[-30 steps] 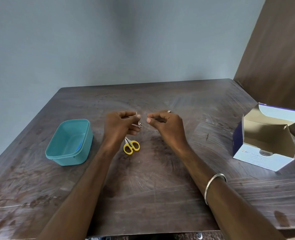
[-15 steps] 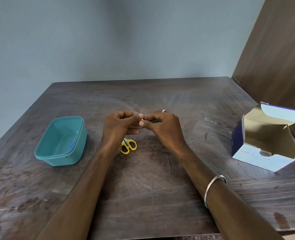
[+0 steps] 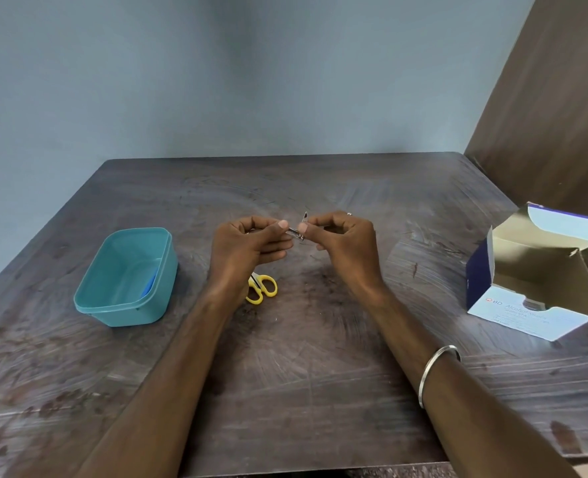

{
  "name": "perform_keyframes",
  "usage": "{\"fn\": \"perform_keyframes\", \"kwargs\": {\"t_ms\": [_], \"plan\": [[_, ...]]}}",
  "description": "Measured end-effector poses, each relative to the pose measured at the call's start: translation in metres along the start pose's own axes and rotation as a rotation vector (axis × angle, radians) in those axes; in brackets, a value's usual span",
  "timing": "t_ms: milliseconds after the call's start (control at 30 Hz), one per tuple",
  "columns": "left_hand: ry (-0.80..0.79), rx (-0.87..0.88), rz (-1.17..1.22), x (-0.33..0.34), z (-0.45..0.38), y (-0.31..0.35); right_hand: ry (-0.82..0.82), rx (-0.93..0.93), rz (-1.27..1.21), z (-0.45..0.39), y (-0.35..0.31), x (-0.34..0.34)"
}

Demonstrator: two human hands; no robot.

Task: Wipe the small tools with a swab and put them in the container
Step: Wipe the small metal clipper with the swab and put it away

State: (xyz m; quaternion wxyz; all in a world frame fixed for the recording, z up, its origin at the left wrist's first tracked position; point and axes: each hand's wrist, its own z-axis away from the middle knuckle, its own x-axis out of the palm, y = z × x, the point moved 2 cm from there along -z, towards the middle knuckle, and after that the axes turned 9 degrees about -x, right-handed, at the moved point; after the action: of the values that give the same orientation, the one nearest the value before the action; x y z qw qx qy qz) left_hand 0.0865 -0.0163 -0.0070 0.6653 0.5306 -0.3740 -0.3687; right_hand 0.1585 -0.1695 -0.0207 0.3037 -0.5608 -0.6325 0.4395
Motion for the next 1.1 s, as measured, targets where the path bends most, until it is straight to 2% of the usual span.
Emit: {"fn": "perform_keyframes", "kwargs": {"t_ms": [100,267,467,900,1100], "plan": [[0.047,0.014,0.004,-0.0003,0.0005,-0.0004,-0.044,-0.007,-0.002,-0.0007,0.0016,-0.0003],[0.14,0.044,0.032,-0.0065,-0.0028,-0.0008,-0.131,-0.185,0.11,0.0015,-0.0042,0.0033],[0.209,0.091,0.077,-0.0071,-0.0043,-0.0034,-0.099,-0.249,0.174,0.004,-0.0052,0.0058],[0.253,0.156,0.163,-0.0007,0.0008,-0.0018,-0.098,-0.171,0.168,0.0051,-0.0042,0.0064],[0.25,0.167,0.156,0.0,0.0004,-0.0022,-0.046,-0.045,0.089,0.0041,-0.002,0.0049]]}}
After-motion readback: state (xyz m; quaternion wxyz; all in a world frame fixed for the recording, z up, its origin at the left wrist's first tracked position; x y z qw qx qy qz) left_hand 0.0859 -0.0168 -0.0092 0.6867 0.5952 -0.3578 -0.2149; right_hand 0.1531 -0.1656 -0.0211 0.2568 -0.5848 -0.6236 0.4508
